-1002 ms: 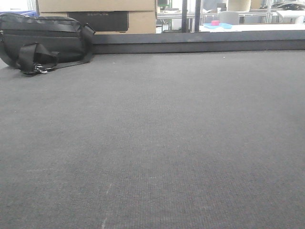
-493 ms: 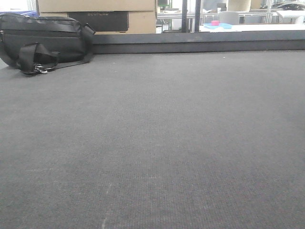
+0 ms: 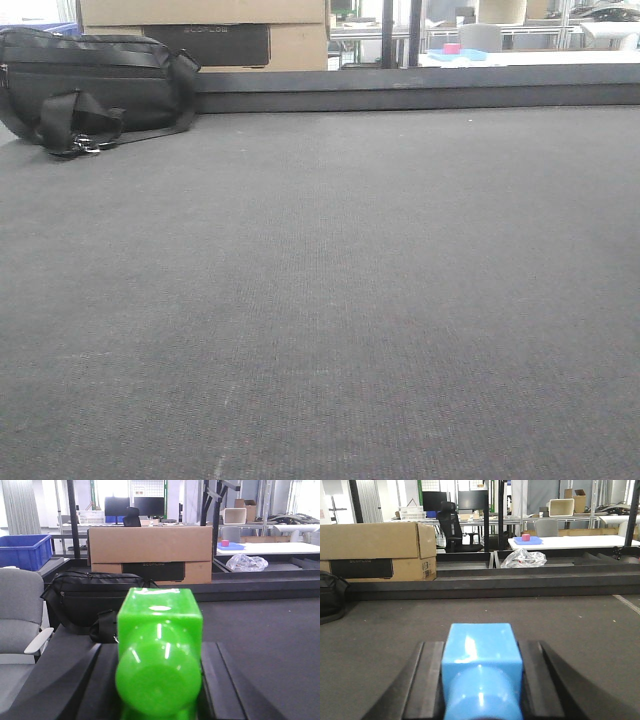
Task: Grab block from conveyor and place in blue bin
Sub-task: 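Lift both held blocks up off the conveyor belt, then drive the base away from the conveyor toward the shelf of blue bins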
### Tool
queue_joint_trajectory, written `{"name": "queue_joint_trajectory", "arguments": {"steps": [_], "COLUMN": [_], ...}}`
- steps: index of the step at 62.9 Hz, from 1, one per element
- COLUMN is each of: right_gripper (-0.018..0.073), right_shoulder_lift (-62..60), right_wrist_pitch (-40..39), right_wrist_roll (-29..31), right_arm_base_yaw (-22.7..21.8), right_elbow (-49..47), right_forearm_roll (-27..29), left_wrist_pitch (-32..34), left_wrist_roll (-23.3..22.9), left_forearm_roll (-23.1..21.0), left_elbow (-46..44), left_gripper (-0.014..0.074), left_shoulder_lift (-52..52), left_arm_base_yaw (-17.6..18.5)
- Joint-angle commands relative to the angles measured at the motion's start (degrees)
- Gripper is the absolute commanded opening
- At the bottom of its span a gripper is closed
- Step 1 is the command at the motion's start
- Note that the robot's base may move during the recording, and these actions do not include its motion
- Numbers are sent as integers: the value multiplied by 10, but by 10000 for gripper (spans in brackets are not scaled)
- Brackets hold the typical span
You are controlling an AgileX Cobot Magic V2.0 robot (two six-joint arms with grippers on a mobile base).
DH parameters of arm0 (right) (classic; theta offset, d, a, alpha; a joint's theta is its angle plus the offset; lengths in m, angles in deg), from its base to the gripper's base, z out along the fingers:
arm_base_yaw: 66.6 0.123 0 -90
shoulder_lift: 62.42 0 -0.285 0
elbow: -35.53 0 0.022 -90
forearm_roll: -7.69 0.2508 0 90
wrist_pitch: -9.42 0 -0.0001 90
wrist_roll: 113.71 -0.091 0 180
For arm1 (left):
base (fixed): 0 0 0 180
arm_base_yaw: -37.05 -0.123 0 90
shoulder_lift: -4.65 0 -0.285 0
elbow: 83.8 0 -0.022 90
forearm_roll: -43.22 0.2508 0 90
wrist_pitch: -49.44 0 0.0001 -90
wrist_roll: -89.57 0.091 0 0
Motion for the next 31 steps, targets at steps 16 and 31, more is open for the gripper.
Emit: {"name": "queue_joint_trajectory", "arguments": {"steps": [16,31], "right_gripper": [-162,-162], "right_shoulder_lift": [-2,-2], "right_wrist_pitch": [-10,-10], "right_wrist_roll": [3,3], "right_arm_base_yaw": [-3,-3], "right_elbow": [-6,-6], "right_forearm_roll": [0,0], "left_wrist_pitch": [13,13], "left_wrist_roll": [0,0], "left_forearm_roll": [-1,-1], "left_elbow": [-1,-1], "left_gripper": [-111,-111], "left_shoulder_lift": [-2,-2], "left_arm_base_yaw": [3,3]}}
